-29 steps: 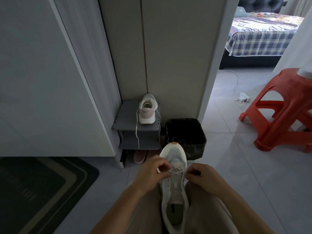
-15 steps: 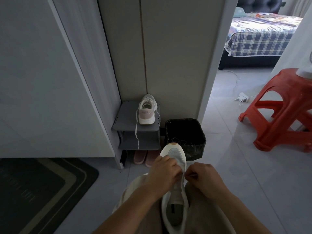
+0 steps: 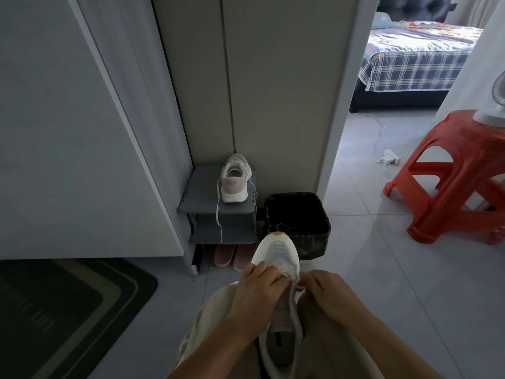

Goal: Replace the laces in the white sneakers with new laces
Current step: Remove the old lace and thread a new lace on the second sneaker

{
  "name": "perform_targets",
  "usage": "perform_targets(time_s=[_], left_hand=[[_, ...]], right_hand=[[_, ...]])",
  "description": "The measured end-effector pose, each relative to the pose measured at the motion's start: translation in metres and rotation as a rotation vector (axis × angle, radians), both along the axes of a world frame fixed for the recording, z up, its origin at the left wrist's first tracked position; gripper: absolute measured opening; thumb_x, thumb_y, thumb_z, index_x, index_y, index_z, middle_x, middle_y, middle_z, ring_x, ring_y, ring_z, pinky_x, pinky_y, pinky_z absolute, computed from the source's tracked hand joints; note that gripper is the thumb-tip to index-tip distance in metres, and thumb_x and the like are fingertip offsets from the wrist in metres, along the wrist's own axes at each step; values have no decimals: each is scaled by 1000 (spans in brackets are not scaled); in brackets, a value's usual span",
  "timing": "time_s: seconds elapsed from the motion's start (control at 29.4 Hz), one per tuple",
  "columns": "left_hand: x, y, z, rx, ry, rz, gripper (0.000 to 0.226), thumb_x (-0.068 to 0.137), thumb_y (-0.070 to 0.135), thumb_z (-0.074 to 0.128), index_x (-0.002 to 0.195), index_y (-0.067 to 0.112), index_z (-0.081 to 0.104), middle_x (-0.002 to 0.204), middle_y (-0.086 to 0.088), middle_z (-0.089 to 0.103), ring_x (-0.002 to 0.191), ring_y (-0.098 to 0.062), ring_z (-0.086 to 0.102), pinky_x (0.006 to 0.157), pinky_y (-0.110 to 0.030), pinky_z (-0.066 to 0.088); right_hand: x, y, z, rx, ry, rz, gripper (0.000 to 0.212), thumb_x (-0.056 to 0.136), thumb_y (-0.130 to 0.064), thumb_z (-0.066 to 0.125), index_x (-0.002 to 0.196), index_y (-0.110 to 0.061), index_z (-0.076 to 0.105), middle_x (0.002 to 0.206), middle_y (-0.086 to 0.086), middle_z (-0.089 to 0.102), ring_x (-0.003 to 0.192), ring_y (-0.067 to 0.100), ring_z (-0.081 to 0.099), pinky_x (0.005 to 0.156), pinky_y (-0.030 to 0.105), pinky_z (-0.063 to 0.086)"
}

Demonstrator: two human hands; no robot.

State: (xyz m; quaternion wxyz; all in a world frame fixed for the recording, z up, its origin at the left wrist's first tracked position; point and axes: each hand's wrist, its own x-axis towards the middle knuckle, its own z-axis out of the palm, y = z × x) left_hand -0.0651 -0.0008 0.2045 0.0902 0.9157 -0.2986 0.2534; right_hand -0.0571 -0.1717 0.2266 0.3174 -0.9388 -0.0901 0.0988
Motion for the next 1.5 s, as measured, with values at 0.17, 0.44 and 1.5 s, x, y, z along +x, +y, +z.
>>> perform_targets(time_s=[0.17,0.44,1.5], left_hand=[[-1,-5,-2,-90,44,56,16,79,29,55,77,24,70,71,9,54,77,-8,39,71,-21,30],[1,-8,0,-163,86,98,24,82,34,48,72,27,70,67,12,54,75,-5,37,69,-20,32],[-29,13,18,-581,649,383,19,88,42,56,98,29,47,75,17,53,66,8,49,55,-4,36]], right_hand=[[16,2,17,70,374,20,41,98,-28,40,64,-27,63,76,1,62,72,11,52,68,18,40],[25,-3,26,126,472,27,16,88,-24,57,81,-24,71,102,3,68,94,14,59,75,15,40],[-5,-6,10,-8,-88,95,32,85,-29,62,61,-45,48,71,-22,52,75,-4,50,83,22,38]])
